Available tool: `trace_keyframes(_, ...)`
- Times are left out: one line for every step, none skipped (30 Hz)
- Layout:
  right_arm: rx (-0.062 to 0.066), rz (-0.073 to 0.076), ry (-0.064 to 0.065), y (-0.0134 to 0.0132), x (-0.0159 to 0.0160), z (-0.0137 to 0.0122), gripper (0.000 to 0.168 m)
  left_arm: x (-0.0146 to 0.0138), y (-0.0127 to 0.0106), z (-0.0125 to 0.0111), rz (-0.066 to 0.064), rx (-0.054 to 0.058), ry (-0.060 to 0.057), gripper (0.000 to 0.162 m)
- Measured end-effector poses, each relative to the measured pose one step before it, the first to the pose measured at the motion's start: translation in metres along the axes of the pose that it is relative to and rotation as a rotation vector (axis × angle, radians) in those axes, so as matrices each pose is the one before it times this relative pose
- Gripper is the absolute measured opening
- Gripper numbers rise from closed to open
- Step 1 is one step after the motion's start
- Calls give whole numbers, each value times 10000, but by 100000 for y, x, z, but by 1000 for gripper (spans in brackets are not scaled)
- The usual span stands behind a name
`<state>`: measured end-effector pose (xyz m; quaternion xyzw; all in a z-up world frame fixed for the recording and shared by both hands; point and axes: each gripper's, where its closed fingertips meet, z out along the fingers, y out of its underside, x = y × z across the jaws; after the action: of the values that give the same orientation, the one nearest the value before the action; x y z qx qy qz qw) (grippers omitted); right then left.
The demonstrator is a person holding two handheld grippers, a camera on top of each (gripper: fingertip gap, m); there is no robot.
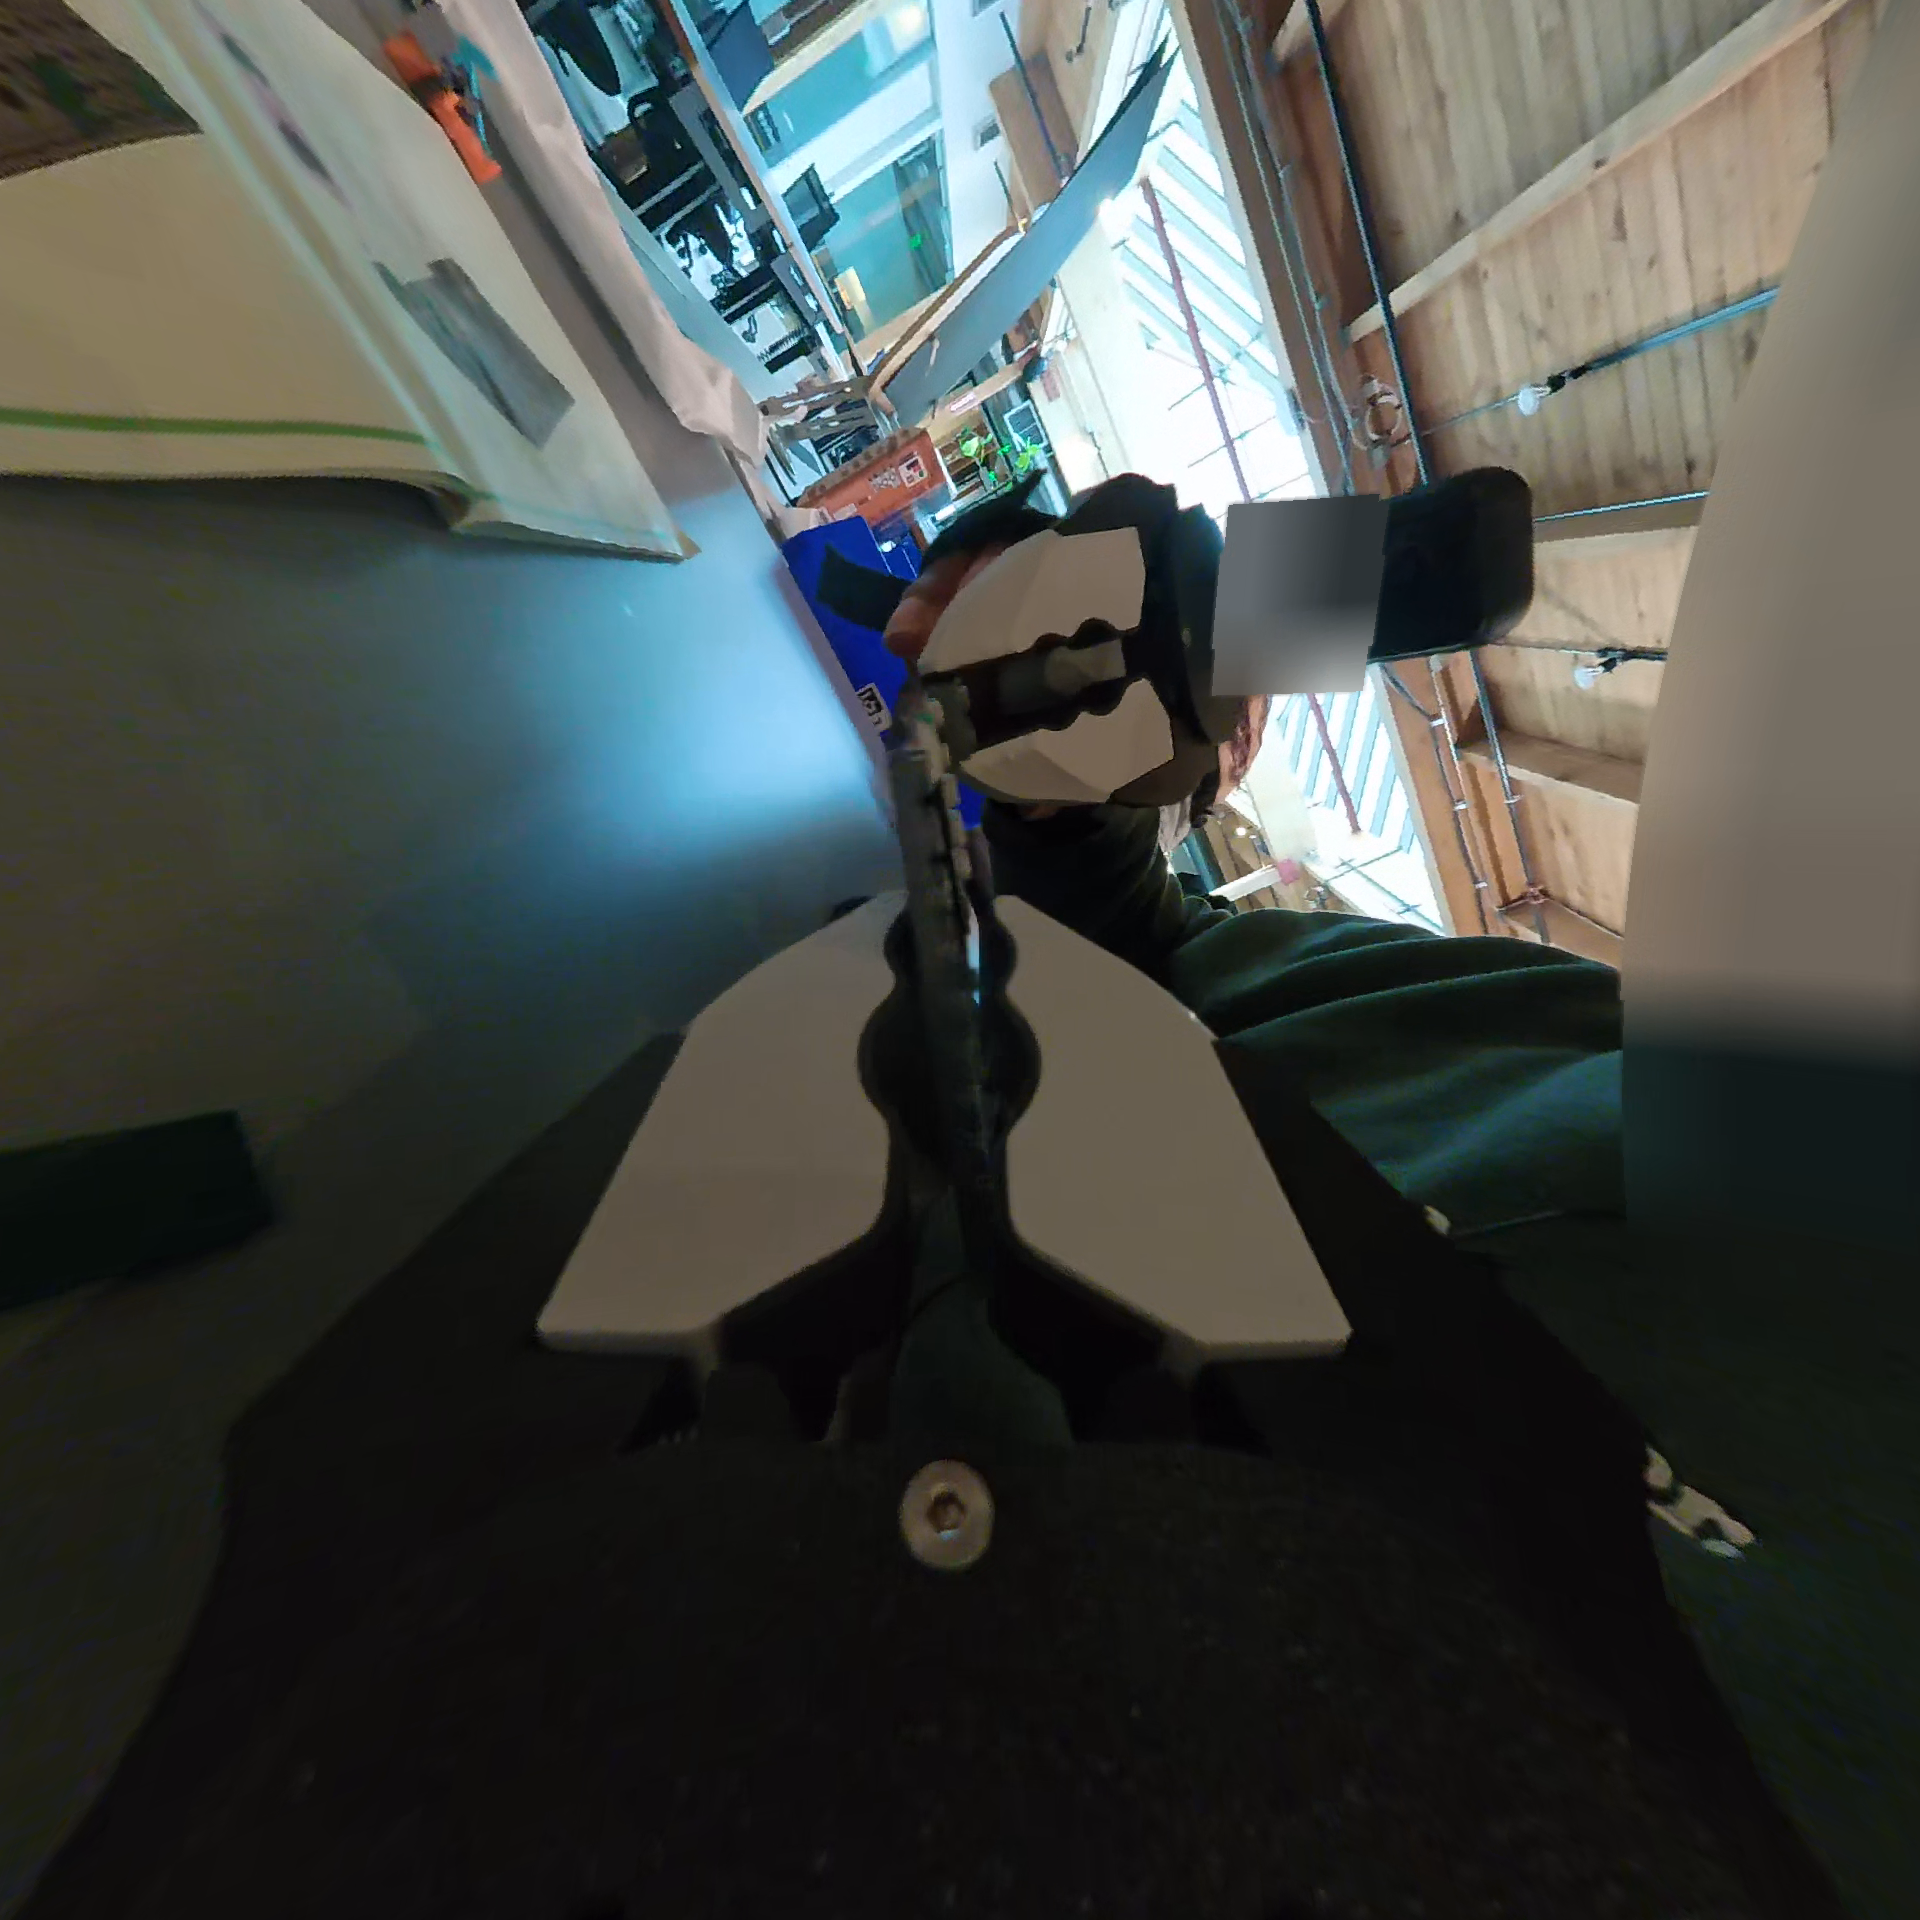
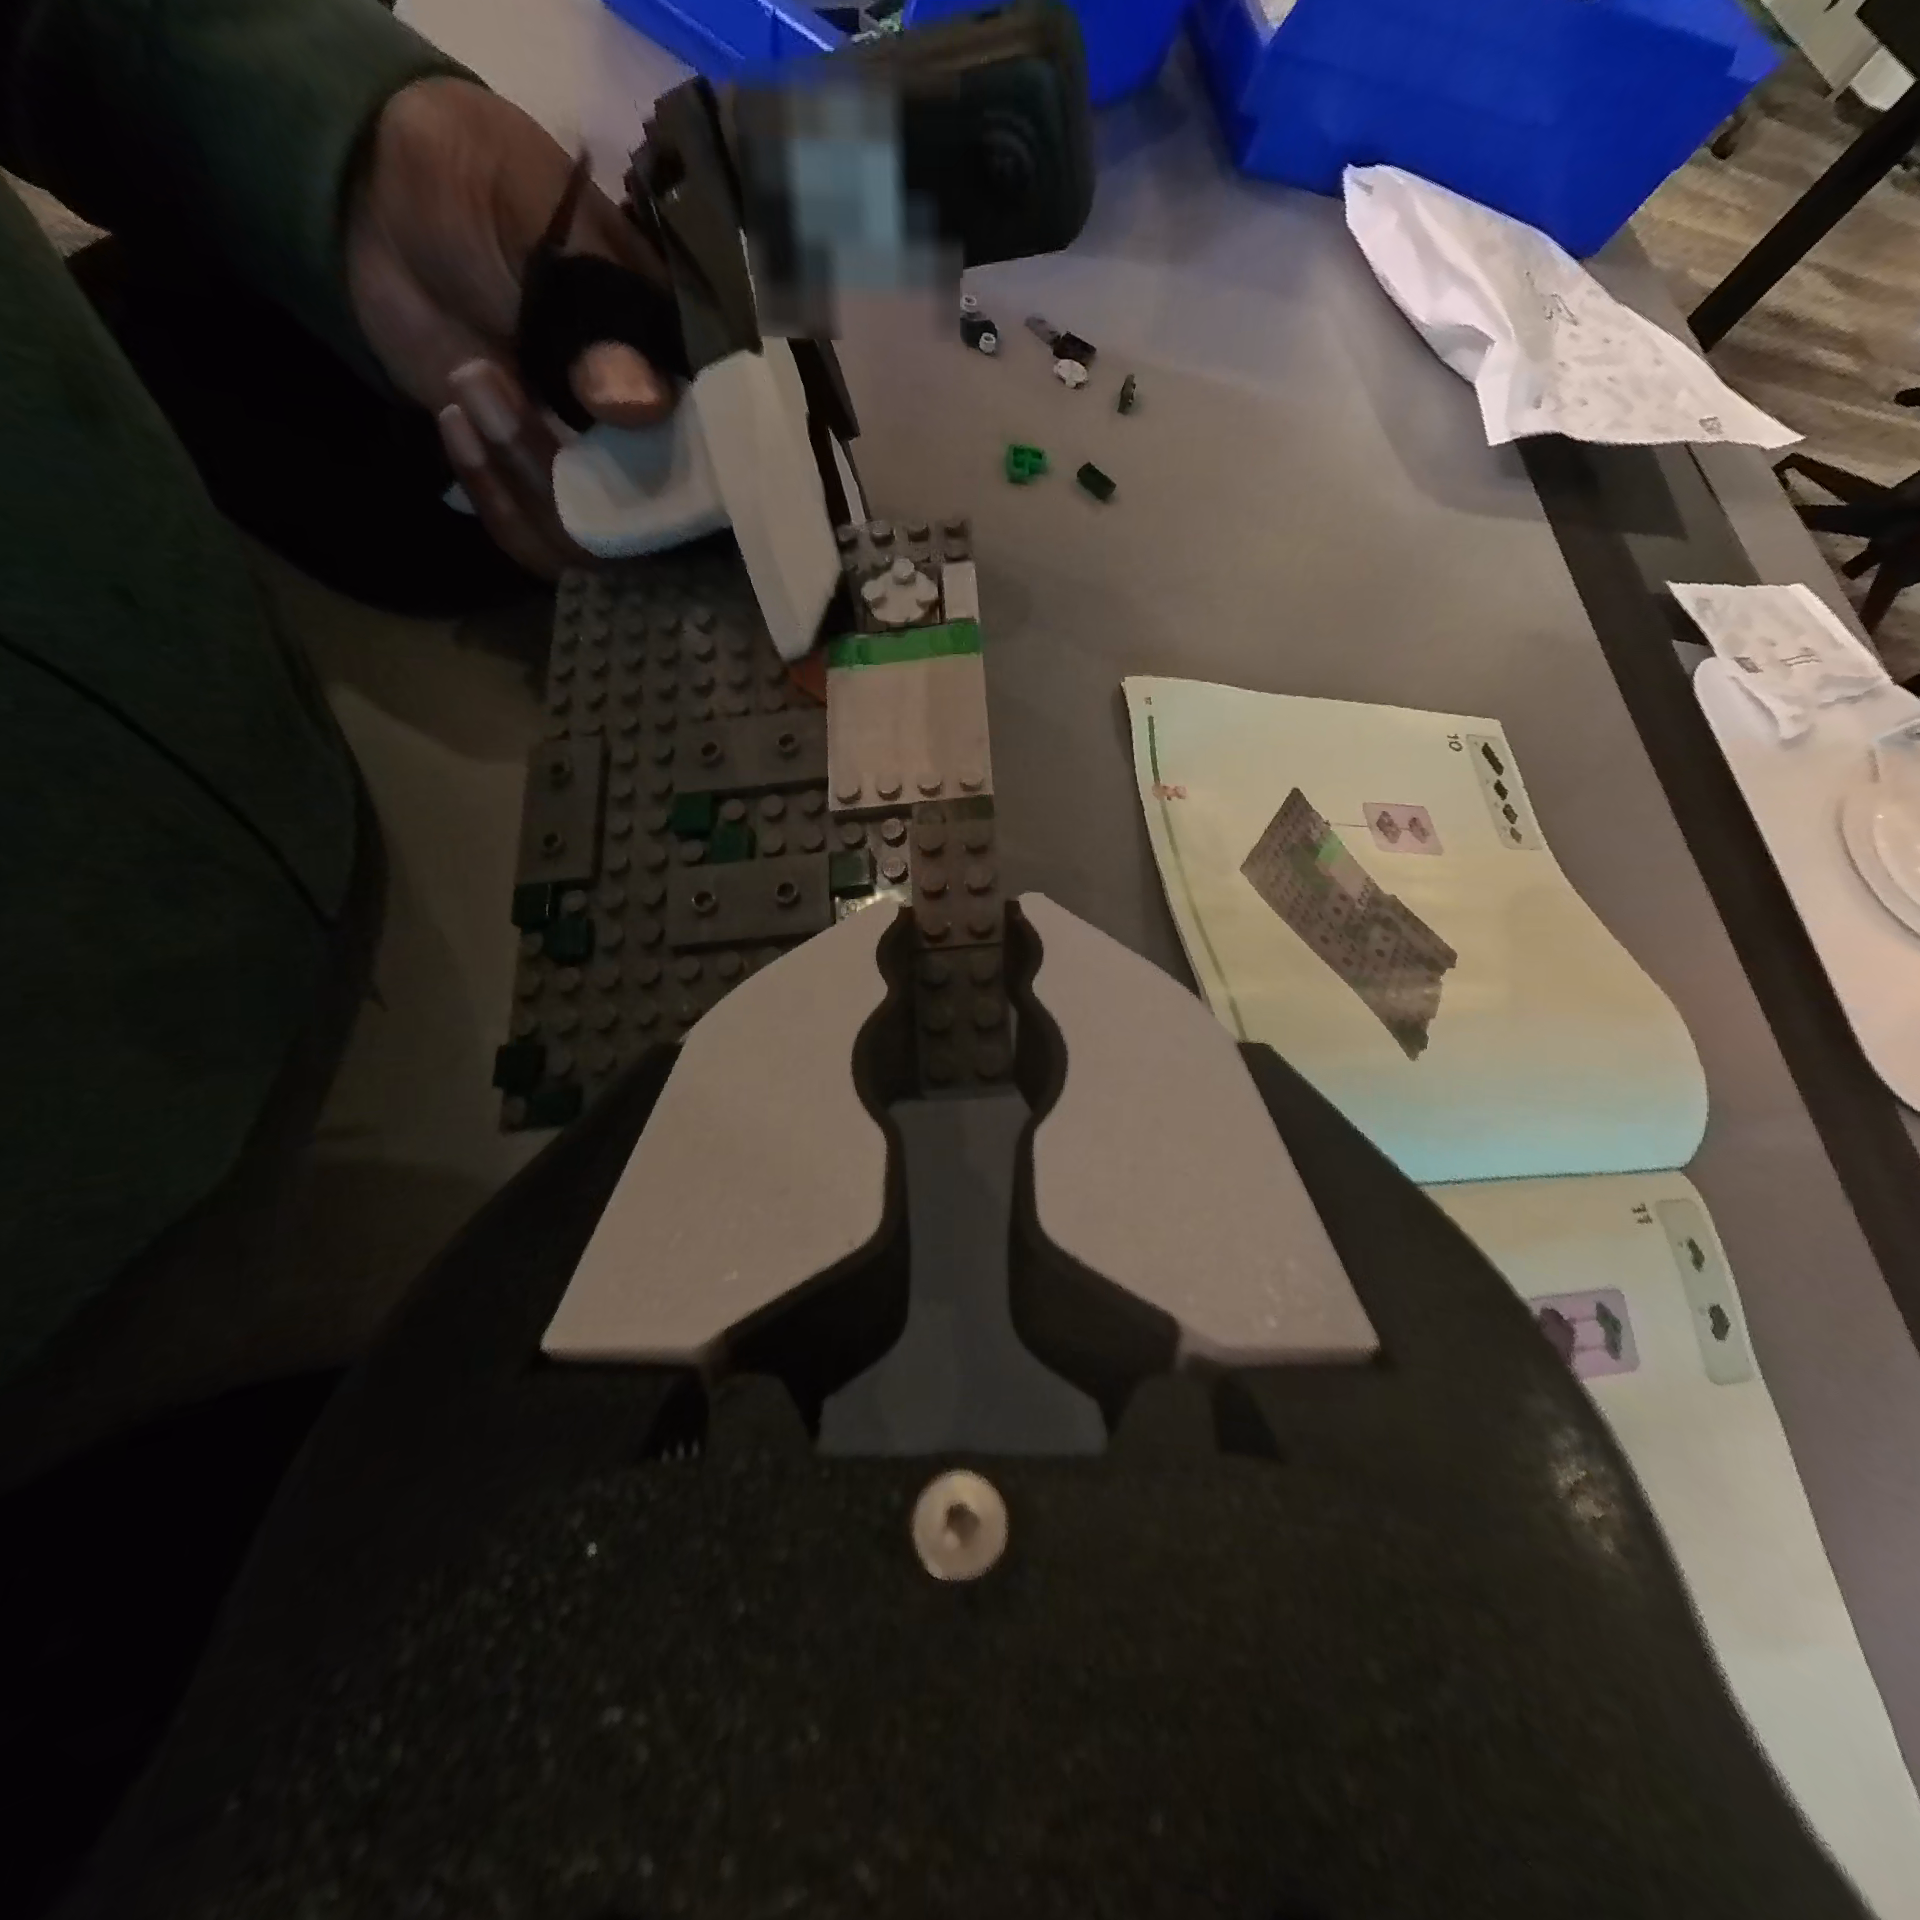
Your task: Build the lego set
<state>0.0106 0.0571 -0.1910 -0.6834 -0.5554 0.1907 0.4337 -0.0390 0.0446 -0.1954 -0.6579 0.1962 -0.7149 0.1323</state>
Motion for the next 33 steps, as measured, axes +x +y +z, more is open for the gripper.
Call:
trace_keyframes(16, -52, 50, -100, 3, -40, 16, -65, -73, -22, 29, 52, -53, 7)
trace_keyframes(3, -79, 63, -83, 16, -44, 16, 3, -35, -4, -24, 14, 13, 7)
trace_keyframes(12, -81, 60, -87, -6, -41, 16, -2, -8, 0, -56, 10, 26, 7)
trace_keyframes(27, -73, 64, -101, -12, -43, 15, -25, -14, -8, -20, 22, 6, 7)
trace_keyframes(28, -85, 58, -102, -35, -38, 15, -3, 12, -17, -18, 23, 31, 7)
trace_keyframes(47, -96, 63, -123, -58, -36, 15, 23, 35, -21, -41, 8, 63, 7)
trace_keyframes(51, -98, 78, -131, -54, -42, 15, 6, 30, -35, -4, 23, 37, 6)
trace_keyframes(26, -102, 85, -74, -38, -25, 16, 25, 23, -34, 52, 12, 13, 7)
trace_keyframes(29, -95, 88, -65, -29, -23, 15, 30, -2, -32, 54, 24, -14, 7)
trace_keyframes(34, -73, 72, -76, -25, -33, 15, 25, 0, -27, -21, 5, 13, 7)
trace_keyframes(36, -56, 61, -56, -12, -24, 16, 18, 2, -9, -38, 9, 30, 7)
trace_keyframes(25, -49, 54, -32, -26, -11, 16, 2, 7, -13, -6, 12, 13, 7)
trace_keyframes(33, -30, 40, -30, -19, -19, 15, 18, 33, -8, 57, -11, -14, 7)
trace_keyframes(58, -5, 30, -54, -37, -29, 16, 41, 15, -17, 6, -15, 10, 7)
trace_keyframes(41, -2, 28, -42, -39, -22, 16, 37, 10, -16, -51, -14, 39, 7)
trace_keyframes(-2, -22, 34, 37, -25, 3, 16, 4, 29, -9, -18, -22, 11, 7)
trace_keyframes(6, -15, 32, 33, -31, 1, 15, -16, 36, 3, 36, -18, -22, 8)
trace_keyframes(32, 33, 4, -7, -32, -24, 15, 31, 35, 0, -10, -28, 20, 8)
trace_keyframes(20, 47, 1, 27, -11, -16, 15, 10, 17, 10, -44, -18, 30, 7)
trace_keyframes(-4, 15, 11, 56, -1, -6, 15, -9, -1, 30, -55, 6, -3, 8)
trace_keyframes(18, 43, -26, 19, -32, 7, 15, 21, 39, 34, -98, -42, 59, 8)
trace_keyframes(17, 88, -27, 39, -21, 26, 15, 21, 9, -13, 15, -42, 25, 7)
trace_keyframes(-24, 57, -2, 125, 23, 57, 15, -29, -40, -3, 303, 24, -174, 7)
trace_keyframes(25, 83, -63, 86, -27, 39, 15, 7, -3, 10, 340, -44, -202, 7)
trace_keyframes(78, 191, -105, 16, -10, -18, 15, 144, 64, -37, 227, -123, -57, 7)
trace_keyframes(34, 207, -72, 98, 119, -66, 15, 195, 116, -119, 99, -163, -11, 18)
trace_keyframes(-57, 157, -75, 285, 160, -115, 15, -104, 330, -257, 100, -292, -240, 32)
trace_keyframes(-102, 166, -105, 391, 147, -123, 15, -230, 428, -469, 330, -340, -385, 35)
trace_keyframes(-107, 183, -120, 466, 132, -109, 16, -291, 351, -618, 438, -282, -467, 34)
trace_keyframes(-156, 195, -160, 593, 93, -60, 16, -333, 307, -661, 479, -331, -481, 34)
trace_keyframes(-177, 204, -154, 666, 139, 20, 16, -464, 234, -698, 553, -338, -526, 33)
trace_keyframes(-195, 198, -165, 731, 138, 127, 16, -610, 108, -653, 582, -291, -581, 32)
trace_keyframes(-227, 212, -223, 784, 119, 218, 16, -658, 84, -571, 627, -292, -541, 31)
